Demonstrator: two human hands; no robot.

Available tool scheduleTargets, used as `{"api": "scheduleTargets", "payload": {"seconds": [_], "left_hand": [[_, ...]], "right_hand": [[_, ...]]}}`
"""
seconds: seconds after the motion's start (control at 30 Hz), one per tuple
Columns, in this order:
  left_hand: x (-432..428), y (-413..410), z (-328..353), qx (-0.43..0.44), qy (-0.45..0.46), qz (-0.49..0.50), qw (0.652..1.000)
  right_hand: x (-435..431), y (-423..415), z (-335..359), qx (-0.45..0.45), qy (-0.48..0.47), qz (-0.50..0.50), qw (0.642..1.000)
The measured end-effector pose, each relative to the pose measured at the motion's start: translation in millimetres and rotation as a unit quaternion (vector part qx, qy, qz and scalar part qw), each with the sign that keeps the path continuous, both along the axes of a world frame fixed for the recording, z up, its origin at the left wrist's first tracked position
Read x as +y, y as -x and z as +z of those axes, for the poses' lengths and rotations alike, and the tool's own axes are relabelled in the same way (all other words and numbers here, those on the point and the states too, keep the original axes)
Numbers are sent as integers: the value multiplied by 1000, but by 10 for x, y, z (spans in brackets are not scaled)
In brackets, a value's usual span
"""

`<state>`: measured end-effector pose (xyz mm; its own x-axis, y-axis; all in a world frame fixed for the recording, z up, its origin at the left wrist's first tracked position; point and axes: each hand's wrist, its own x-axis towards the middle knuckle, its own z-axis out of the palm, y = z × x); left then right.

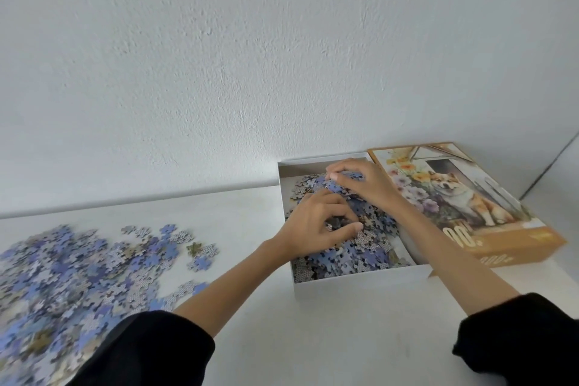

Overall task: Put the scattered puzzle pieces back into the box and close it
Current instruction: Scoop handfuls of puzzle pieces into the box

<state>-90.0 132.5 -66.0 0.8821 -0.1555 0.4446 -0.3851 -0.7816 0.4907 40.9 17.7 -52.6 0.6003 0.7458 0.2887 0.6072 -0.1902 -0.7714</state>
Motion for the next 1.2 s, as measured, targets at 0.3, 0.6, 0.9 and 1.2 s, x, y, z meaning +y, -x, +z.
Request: {"api": "scheduleTargets", "payload": {"seconds": [0.3,0.6,0.9,1.2], "left_hand": [[-49,95,151,8,-3,-39,999],[212,575,311,-39,36,-48,997],[909,1566,428,-9,40,17,999],[2187,2909,219,61,17,176,982]], "right_hand": [[-26,96,67,4,-18,-21,1000],[150,437,188,-2,-18,-41,999],[899,1309,320,-6,-10,38,999],[1791,2257,-155,-15,38,77,996]]}}
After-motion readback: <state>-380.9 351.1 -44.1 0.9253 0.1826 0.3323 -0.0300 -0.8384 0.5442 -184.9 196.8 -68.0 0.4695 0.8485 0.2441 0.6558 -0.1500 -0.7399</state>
